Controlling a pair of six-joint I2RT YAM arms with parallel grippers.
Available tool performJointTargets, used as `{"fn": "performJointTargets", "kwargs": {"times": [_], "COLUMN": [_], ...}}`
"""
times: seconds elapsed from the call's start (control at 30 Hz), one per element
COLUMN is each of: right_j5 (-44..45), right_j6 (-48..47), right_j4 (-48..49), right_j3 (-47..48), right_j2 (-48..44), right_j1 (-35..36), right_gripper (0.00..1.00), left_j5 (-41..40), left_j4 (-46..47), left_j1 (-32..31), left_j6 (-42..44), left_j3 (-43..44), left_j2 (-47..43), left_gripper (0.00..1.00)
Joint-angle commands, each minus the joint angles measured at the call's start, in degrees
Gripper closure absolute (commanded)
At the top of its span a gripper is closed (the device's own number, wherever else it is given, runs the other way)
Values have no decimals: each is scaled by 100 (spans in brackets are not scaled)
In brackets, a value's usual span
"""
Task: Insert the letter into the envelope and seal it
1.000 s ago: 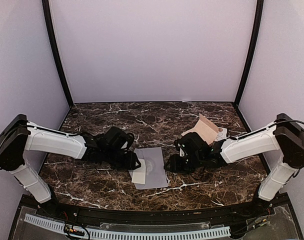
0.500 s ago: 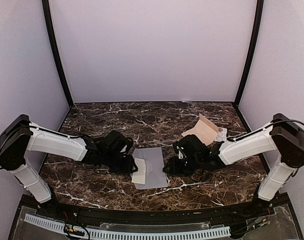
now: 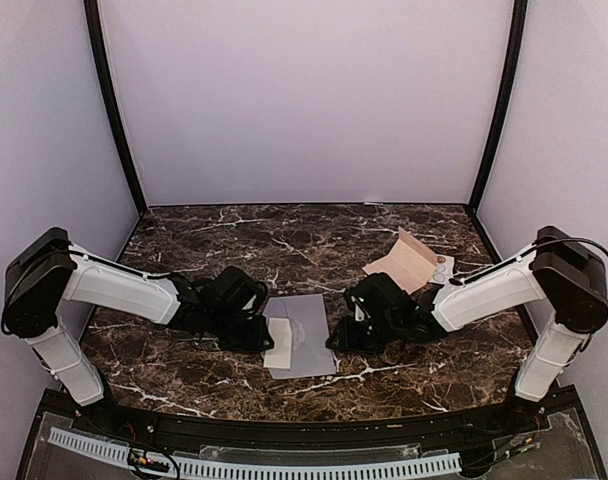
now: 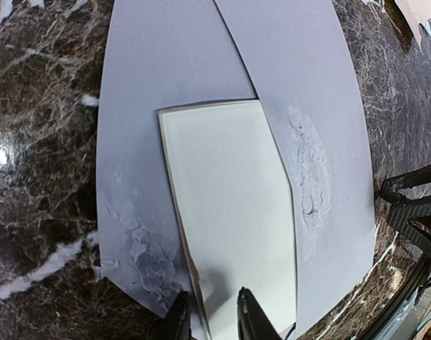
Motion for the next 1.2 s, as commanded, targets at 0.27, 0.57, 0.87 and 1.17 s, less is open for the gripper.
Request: {"fn": "performJointTargets", "kwargs": {"times": [0.27, 0.57, 0.87, 1.17], "right_j5": [-96, -95, -90, -75], "right_j6": [75, 103, 120, 119], "right_j4": [280, 266, 256, 230], "right_j3": [16, 58, 95, 118], "right_j2": [228, 273, 341, 395], "right_j1": [106, 156, 193, 207], "right_gripper": [74, 77, 78, 78], "left_j5": [106, 224, 333, 552], "left_j4": [116, 249, 392, 765], "left_j1": [-22, -17, -54, -176], "left_j6": [-75, -96, -170, -349], "left_j3": [-124, -157, -191, -161], "left_j2": [95, 136, 160, 369], "left_gripper": [83, 86, 89, 89]}}
